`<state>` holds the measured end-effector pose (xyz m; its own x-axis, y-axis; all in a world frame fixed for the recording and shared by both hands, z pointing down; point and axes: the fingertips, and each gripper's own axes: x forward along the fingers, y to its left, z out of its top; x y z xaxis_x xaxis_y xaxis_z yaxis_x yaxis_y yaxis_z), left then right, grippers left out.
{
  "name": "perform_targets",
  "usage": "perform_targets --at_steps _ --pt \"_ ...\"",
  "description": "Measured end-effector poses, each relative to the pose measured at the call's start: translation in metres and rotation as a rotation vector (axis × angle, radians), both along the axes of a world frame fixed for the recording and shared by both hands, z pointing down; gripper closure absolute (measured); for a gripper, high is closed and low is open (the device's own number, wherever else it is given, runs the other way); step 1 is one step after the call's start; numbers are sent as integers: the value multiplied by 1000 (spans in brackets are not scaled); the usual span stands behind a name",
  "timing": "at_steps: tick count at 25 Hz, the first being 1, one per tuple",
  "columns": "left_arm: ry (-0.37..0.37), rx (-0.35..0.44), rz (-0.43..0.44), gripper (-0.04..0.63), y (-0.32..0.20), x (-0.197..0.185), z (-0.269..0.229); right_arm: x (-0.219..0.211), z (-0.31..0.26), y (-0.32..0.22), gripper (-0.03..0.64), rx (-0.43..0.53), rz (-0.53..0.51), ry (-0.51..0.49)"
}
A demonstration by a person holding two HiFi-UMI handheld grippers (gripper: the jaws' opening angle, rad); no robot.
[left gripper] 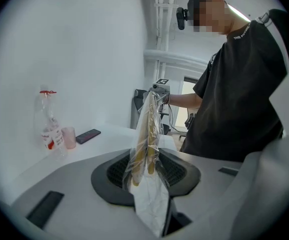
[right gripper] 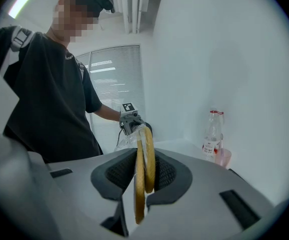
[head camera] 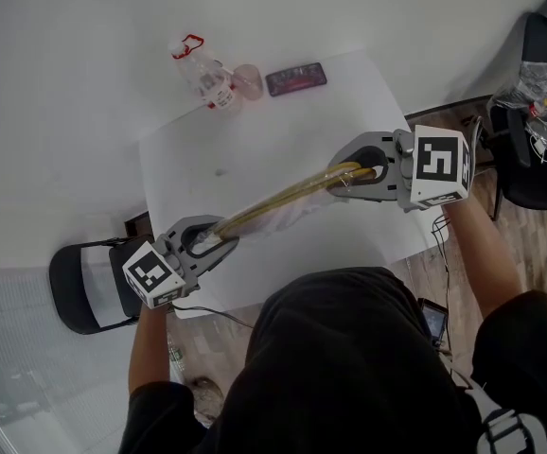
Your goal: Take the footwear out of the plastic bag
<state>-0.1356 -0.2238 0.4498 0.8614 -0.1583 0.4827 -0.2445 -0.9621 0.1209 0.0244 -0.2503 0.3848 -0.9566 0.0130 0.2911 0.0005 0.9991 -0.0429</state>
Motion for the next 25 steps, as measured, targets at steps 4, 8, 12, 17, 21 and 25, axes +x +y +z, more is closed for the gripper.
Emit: perform_targets --at_steps 4,8,12,17,21,25 --pt "18 -8 0 463 2 -3 -2 7 -2 2 543 -14 5 7" --pt "17 -6 -16 477 0 -7 -1 15 -4 1 543 -19 19 14" --pt "17 -1 -76 549 -4 -18 -6 30 -9 1 543 -34 46 10" --pt "13 1 -79 569 -6 -25 0 37 -11 2 543 -39 65 5" --pt "22 10 -82 571 -8 -17 -4 50 -15 1 543 -42 72 8" --pt "23 5 -111 571 -12 -24 -4 52 -15 -1 543 -38 85 15"
